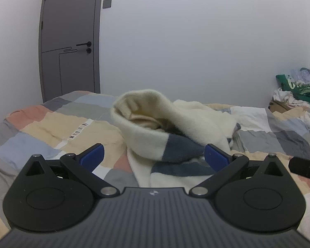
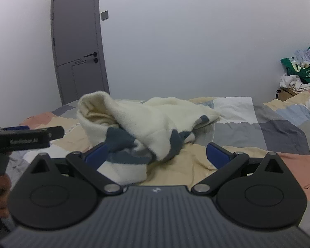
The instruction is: Fold large clothes
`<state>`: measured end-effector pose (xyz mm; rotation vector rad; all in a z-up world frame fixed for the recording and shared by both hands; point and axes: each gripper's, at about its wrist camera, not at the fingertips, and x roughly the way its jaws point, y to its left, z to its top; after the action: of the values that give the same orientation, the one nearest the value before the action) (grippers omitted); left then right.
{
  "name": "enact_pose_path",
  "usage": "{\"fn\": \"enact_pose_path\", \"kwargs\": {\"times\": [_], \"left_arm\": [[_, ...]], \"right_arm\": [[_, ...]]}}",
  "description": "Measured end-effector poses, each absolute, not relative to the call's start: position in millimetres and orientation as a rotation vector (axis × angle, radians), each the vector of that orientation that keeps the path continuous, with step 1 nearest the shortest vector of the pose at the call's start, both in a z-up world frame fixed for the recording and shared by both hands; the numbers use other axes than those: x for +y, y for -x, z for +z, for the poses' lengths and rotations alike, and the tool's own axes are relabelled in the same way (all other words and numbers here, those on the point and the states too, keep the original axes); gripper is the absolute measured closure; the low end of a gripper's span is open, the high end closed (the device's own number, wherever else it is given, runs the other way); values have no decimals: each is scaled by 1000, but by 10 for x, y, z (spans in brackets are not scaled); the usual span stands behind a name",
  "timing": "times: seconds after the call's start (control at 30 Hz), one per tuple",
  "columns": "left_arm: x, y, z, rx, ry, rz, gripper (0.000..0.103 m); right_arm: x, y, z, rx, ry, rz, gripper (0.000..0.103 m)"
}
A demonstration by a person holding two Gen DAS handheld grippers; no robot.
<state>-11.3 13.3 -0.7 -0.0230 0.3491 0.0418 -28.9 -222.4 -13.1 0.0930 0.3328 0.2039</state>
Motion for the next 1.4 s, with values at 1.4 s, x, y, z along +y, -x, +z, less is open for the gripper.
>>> {"fn": "enact_pose_path", "kwargs": {"times": [1.4], "left_arm": [[320,-1279,45,446,105,-18,0]], "right_arm": [[-1972,-1065,-138,415,-80,270,0]]}}
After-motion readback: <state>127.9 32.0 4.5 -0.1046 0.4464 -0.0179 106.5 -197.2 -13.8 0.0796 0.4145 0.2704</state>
